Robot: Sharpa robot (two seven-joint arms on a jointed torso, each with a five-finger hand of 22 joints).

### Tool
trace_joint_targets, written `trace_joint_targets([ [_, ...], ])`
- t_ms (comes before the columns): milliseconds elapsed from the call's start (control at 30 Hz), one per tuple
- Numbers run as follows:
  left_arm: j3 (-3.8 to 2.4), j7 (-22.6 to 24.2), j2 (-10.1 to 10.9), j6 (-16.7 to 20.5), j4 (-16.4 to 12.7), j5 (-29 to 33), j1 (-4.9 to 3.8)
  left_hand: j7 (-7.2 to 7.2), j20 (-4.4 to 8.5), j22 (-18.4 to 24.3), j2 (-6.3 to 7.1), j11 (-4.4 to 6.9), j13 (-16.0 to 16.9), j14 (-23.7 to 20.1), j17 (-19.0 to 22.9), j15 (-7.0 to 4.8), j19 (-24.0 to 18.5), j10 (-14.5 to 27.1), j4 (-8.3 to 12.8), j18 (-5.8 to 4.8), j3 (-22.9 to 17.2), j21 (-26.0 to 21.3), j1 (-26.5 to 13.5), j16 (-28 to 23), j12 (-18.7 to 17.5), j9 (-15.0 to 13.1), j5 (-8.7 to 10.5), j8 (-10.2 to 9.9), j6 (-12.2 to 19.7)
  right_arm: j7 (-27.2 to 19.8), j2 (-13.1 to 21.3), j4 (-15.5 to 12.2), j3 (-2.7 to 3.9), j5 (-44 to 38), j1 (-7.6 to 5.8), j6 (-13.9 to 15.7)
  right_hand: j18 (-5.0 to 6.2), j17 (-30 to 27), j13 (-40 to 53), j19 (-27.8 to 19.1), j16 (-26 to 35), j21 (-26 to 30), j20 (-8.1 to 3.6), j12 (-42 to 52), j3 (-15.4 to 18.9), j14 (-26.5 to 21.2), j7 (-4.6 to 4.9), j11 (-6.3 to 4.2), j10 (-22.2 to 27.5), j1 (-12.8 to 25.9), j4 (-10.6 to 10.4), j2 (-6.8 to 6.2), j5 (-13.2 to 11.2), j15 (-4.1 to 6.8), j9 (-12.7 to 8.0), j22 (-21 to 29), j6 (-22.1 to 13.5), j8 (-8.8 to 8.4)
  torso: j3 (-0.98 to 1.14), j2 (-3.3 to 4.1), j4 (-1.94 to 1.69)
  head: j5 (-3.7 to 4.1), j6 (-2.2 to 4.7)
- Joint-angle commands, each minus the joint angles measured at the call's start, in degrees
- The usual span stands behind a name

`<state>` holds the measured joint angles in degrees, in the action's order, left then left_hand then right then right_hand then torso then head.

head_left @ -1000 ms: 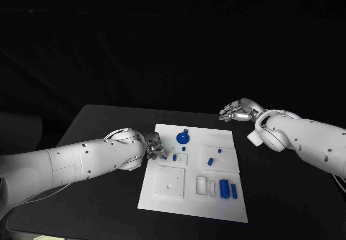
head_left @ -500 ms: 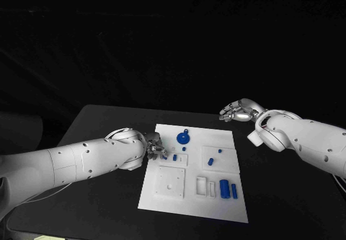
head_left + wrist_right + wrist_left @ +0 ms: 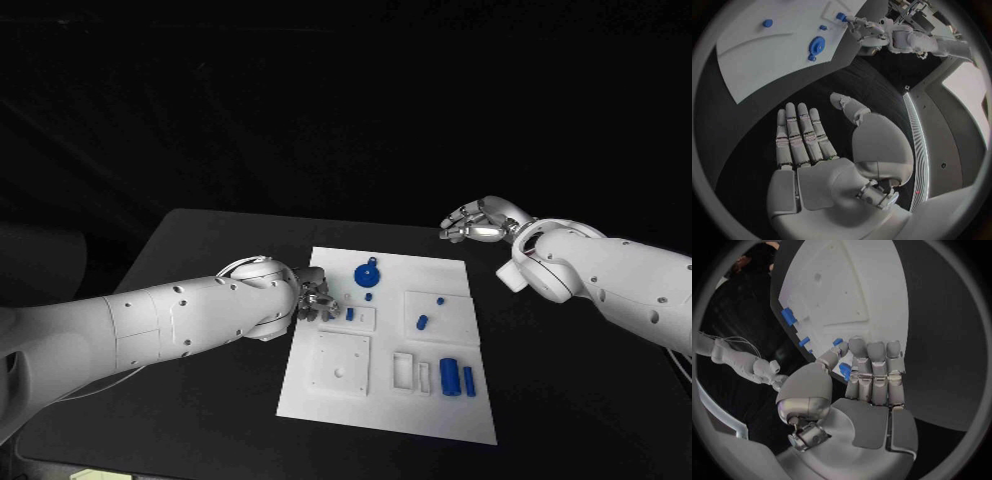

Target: Assemble the parts on the task board

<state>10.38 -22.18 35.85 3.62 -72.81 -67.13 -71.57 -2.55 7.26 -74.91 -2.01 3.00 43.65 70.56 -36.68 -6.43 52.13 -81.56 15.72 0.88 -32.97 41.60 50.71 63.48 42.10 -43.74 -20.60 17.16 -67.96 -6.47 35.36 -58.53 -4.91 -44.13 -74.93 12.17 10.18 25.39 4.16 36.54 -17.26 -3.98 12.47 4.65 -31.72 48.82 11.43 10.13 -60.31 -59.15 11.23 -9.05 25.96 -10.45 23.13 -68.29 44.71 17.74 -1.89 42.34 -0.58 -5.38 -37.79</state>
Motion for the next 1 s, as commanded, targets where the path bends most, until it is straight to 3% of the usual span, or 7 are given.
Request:
trace_joint_targets([
  [33,0.18,-0.58,-0.22,-1.78,-0.16,-0.73,0.27,1.94,4.55,-1.2,0.77,2.34,0.4,0.2,-0.11,-0.55,0.19,-0.72,0.78,-0.88,-3.76,0.24,-0.73,0.73,0.87,0.23,0.21,0.46,-2.59,-0.52,0.02,-0.09,0.03,-0.22,0.0,-0.62,0.54,0.08,-0.07,0.25,-0.19,0.21,-0.07,-0.16,0.02,0.05,0.77,0.19,-0.13,0.35,0.38,0.27,-0.02,0.08,-0.06,-0.03,0.14,0.05,-0.04,0.0,0.0,0.05,0.04],
  [333,0.17,-0.81,-0.65,0.06,0.5,-0.89,0.27,1.9,4.65,-1.25,0.11,2.34,0.43,-0.01,0.05,-0.65,0.35,-0.37,0.82,-0.88,-4.96,0.59,-1.93,1.08,1.27,0.27,1.23,0.53,-2.38,-0.53,0.02,-0.07,0.03,-0.22,0.0,-0.59,0.55,0.08,-0.07,0.25,-0.2,0.21,-0.07,-0.16,0.01,0.04,0.77,0.19,-0.13,0.34,0.4,0.27,0.0,0.09,-0.07,-0.02,0.14,0.06,-0.13,0.01,0.01,0.09,0.15],
  [400,0.16,-0.9,-0.83,0.76,0.96,-0.91,0.27,1.8,4.72,-1.23,-0.07,2.25,0.18,-0.2,0.31,-0.73,0.41,-0.18,0.76,-0.88,-5.32,0.73,-2.17,0.93,1.12,0.26,3.48,0.49,-2.03,-0.53,0.02,-0.08,0.03,-0.22,0.0,-0.61,0.55,0.08,-0.07,0.25,-0.2,0.21,-0.07,-0.16,0.01,0.04,0.77,0.19,-0.13,0.34,0.4,0.27,0.0,0.09,-0.07,-0.02,0.14,0.06,-0.16,0.01,-0.04,0.12,0.18],
  [467,0.14,-0.98,-1.01,1.16,1.5,-1.1,0.27,1.62,4.75,-1.18,-0.1,2.08,-0.35,-0.46,0.78,-0.81,0.43,0.04,0.51,-0.88,-5.68,0.82,-2.2,0.51,0.65,0.25,7.64,0.35,-1.47,-0.53,0.02,-0.08,0.03,-0.22,0.0,-0.6,0.55,0.08,-0.07,0.24,-0.2,0.21,-0.06,-0.16,0.01,0.03,0.77,0.19,-0.13,0.34,0.4,0.27,0.01,0.09,-0.07,-0.02,0.14,0.06,-0.16,-0.03,-0.06,0.12,0.21],
  [633,0.1,-0.89,-1.2,2.42,2.1,-0.97,0.26,1.22,4.72,-1.15,-0.41,1.73,-1.4,-0.9,1.66,-0.82,0.25,0.41,0.26,-0.88,-6.06,0.8,-2.17,-0.4,-0.44,0.34,13.1,-0.1,-0.25,-0.55,0.04,-0.08,0.03,-0.22,0.0,-0.56,0.55,0.09,-0.07,0.24,-0.21,0.21,-0.06,-0.17,0.01,0.03,0.77,0.19,-0.14,0.35,0.4,0.27,0.01,0.09,-0.08,-0.02,0.14,0.06,-0.17,-0.05,-0.05,0.14,0.32],
  [733,0.07,-0.85,-1.22,3.25,2.25,-0.71,0.26,0.87,4.62,-1.11,0.64,1.39,-1.87,-1.2,2.08,-0.77,0.04,0.63,-0.39,-0.88,-5.93,0.69,-2.5,-0.78,-0.93,0.53,16.49,-0.64,0.83,-0.55,0.06,-0.06,0.03,-0.22,0.0,-0.56,0.55,0.09,-0.07,0.24,-0.21,0.21,-0.06,-0.17,0.01,0.03,0.77,0.19,-0.14,0.35,0.4,0.27,0.02,0.09,-0.08,-0.02,0.14,0.06,-0.18,-0.05,-0.05,0.13,0.43],
  [1000,0.05,-1.03,-0.94,3.23,2.24,-0.13,0.25,-0.88,4.34,-1.11,2.52,-0.05,-2.54,-2.21,2.84,-0.66,-0.61,1.74,-0.51,-0.88,-5.85,0.39,-2.15,-1.75,-1.97,1.78,17.38,-3.88,6.62,-0.53,0.2,-0.05,0.03,-0.22,0.0,-0.52,0.55,0.09,-0.07,0.24,-0.22,0.21,-0.05,-0.17,0.01,0.02,0.77,0.19,-0.14,0.36,0.4,0.26,0.04,0.09,-0.09,-0.02,0.14,0.07,-0.17,-0.02,-0.07,0.25,0.42],
])
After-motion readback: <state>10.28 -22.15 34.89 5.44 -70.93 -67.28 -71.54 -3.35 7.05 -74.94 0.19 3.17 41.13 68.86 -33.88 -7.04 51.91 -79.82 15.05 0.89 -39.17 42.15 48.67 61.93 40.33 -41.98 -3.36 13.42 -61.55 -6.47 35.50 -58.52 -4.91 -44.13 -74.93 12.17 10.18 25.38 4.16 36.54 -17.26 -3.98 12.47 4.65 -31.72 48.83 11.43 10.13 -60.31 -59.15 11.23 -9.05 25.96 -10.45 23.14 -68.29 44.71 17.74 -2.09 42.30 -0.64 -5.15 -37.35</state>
